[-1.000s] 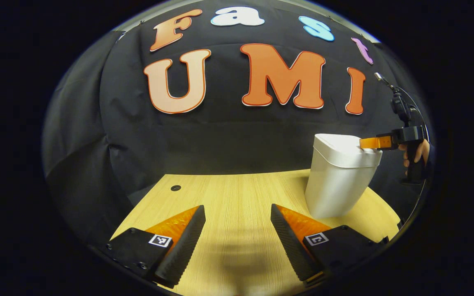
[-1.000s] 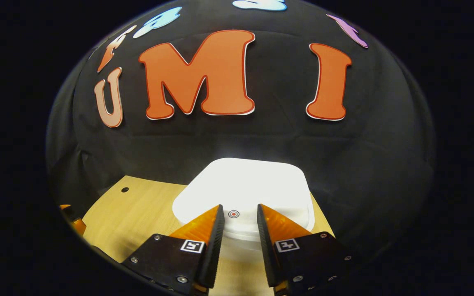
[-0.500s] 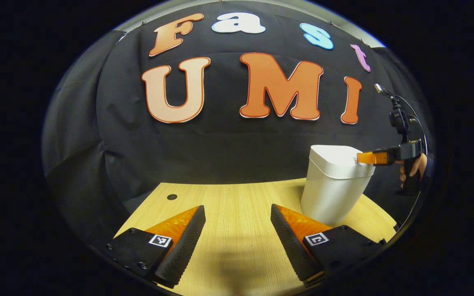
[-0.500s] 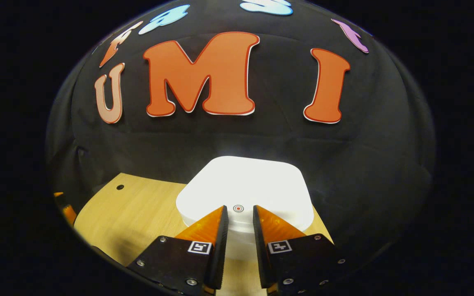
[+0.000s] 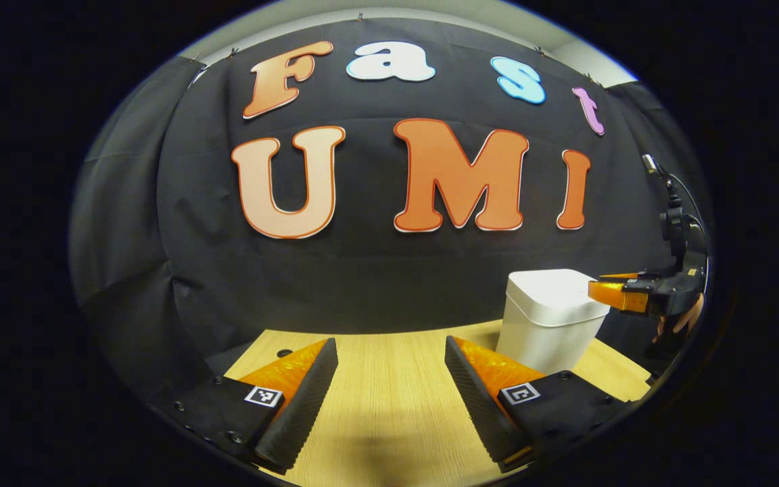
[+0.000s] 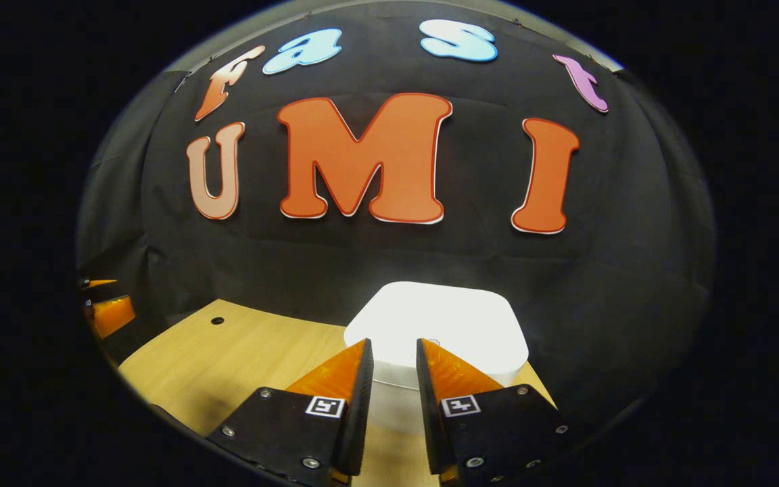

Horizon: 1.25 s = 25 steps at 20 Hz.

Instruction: Press the lid of the desktop garbage bin to open it, pick up the crumpled paper on the desktop and throw it into the bin, then pick up the pop can on the desktop and drop it into the bin, and finally close the garbage bin lid.

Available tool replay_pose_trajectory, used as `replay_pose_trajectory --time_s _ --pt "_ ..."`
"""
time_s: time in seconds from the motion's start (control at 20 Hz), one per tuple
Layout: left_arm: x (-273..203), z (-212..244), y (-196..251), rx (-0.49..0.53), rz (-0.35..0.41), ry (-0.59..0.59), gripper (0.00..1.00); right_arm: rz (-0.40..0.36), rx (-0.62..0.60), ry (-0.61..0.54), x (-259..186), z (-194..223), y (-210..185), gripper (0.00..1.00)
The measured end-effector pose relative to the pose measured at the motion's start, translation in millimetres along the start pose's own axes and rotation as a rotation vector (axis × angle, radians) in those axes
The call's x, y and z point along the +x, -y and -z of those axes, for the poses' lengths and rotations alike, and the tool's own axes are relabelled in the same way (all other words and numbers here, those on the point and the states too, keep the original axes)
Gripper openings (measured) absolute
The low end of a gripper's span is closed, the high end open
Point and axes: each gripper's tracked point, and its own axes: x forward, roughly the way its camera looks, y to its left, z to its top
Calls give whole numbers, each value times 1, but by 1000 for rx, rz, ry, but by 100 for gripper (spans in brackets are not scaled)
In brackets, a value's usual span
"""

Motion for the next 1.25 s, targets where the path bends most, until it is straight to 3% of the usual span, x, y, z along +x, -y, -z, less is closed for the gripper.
replay_pose_trajectory --time_s 0.2,0.35,0.55,0.75,1.25 --pt "0 -16 0 14 4 53 100 -14 -1 61 -14 -2 -14 53" --pt "-3 -23 0 24 3 87 100 -40 -13 79 -24 1 -29 74" --pt "-6 -28 -4 22 -6 120 100 -79 -19 94 -33 5 -52 87" --pt "-8 -28 -7 -2 -5 140 100 -112 -51 107 -36 6 -67 89" --pt "-12 -18 -9 13 -14 137 100 -108 -54 126 -41 3 -70 90"
